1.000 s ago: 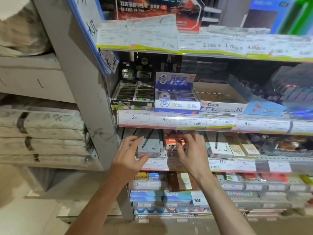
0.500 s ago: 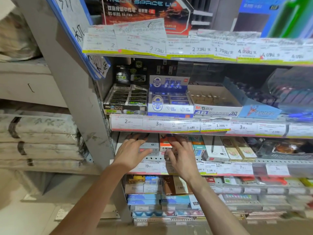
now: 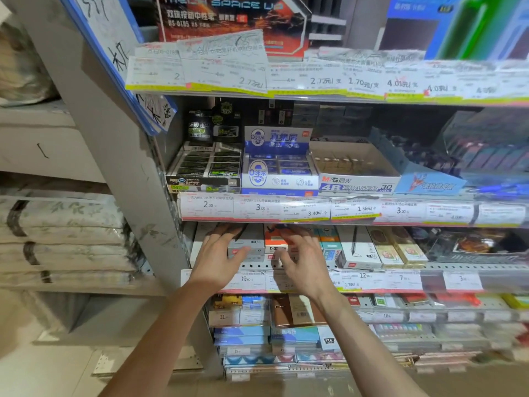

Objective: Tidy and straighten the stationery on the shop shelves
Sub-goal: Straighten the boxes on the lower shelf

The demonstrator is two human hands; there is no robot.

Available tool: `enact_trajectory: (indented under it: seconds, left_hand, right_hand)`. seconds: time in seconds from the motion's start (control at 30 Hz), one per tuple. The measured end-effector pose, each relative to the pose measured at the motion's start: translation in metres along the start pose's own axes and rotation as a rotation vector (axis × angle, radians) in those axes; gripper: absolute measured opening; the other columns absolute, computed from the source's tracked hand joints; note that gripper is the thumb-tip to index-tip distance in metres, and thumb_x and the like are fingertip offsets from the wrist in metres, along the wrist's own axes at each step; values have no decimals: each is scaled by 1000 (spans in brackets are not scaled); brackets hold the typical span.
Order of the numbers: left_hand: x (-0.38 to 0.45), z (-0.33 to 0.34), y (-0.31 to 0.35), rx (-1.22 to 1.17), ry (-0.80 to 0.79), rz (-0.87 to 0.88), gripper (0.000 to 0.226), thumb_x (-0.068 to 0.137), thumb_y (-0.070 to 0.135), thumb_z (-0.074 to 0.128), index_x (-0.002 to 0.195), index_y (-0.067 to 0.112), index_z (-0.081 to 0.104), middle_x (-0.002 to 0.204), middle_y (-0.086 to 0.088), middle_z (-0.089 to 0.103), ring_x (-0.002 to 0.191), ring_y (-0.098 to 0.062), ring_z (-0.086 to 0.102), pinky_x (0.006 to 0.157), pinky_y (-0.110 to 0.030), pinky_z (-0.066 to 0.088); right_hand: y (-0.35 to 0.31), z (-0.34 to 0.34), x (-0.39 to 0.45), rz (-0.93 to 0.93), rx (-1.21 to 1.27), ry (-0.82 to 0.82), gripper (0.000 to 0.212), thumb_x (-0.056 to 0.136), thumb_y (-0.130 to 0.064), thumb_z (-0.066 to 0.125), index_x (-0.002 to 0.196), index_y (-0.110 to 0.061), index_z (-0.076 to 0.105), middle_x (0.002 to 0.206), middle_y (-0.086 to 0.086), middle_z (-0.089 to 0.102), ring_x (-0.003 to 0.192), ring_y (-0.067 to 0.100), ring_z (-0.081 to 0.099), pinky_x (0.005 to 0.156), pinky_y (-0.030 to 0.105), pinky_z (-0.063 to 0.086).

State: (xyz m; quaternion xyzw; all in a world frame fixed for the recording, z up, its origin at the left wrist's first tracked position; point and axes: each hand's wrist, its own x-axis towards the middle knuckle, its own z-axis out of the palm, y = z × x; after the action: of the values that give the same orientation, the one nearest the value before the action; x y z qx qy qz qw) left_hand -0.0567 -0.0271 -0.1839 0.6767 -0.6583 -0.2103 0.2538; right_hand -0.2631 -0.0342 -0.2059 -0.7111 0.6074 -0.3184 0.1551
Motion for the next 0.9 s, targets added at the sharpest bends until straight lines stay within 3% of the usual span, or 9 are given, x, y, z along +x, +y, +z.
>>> enact_trajectory:
  seconds: [0.1,0.2,0.3,0.4,0.53,0.7,0.8,0.9]
  left_hand:
    - [-10,6,6,-87,216,16,47,96,40,57,139,21,51,118,-2,50,123,-20,46,102,-29,36]
    - [-16,21,20,-216,378,37,26,93,33,62,118,24,61,96,8,48,85,-15,60,78,-32,50]
    - [-19,46,45,-388,379,88,12,93,23,63,104,28,60,85,4,56,66,-14,57,62,-25,45]
    - [-23,78,79,-552,256,54,18,94,14,61,96,31,62,67,-4,53,55,-19,49,56,-26,38]
    - [-24,124,118,-602,105,-11,7,85,38,56,84,38,63,61,12,45,60,-14,45,62,-31,36]
    - [-25,163,151,-525,77,-104,12,86,40,58,78,34,64,66,11,62,74,-12,61,74,-34,52]
    - [-23,176,160,-459,87,-168,14,89,46,62,80,36,58,71,10,61,77,-14,61,76,-36,52]
    - [-23,181,161,-457,132,-165,13,90,45,63,85,33,63,85,9,66,86,-11,63,77,-30,49]
  right_hand:
    - [1,-16,-4,-21,73,53,34,95,-28,58,128,-19,62,119,0,61,115,17,47,93,18,32]
    - [14,-40,-10,2,141,144,26,95,-25,60,120,-17,65,108,-2,63,107,16,56,89,24,41]
    - [42,-71,-13,65,182,204,19,94,-24,62,111,-16,67,100,0,64,94,17,63,84,31,49]
    - [76,-102,-14,150,170,241,8,94,-24,62,96,-17,66,92,2,67,86,21,64,78,35,51]
    - [118,-132,-14,289,152,206,8,93,-24,61,94,-18,66,87,3,71,84,24,66,75,35,52]
    - [143,-136,-22,376,164,21,12,93,-27,58,91,-24,70,92,-5,71,91,18,66,75,24,43]
    - [144,-127,-28,372,187,-62,37,91,-44,52,108,-18,72,108,-2,70,102,18,64,89,31,50]
    - [142,-124,-29,376,197,-43,38,95,-41,55,117,-13,69,113,3,66,105,21,62,90,30,49]
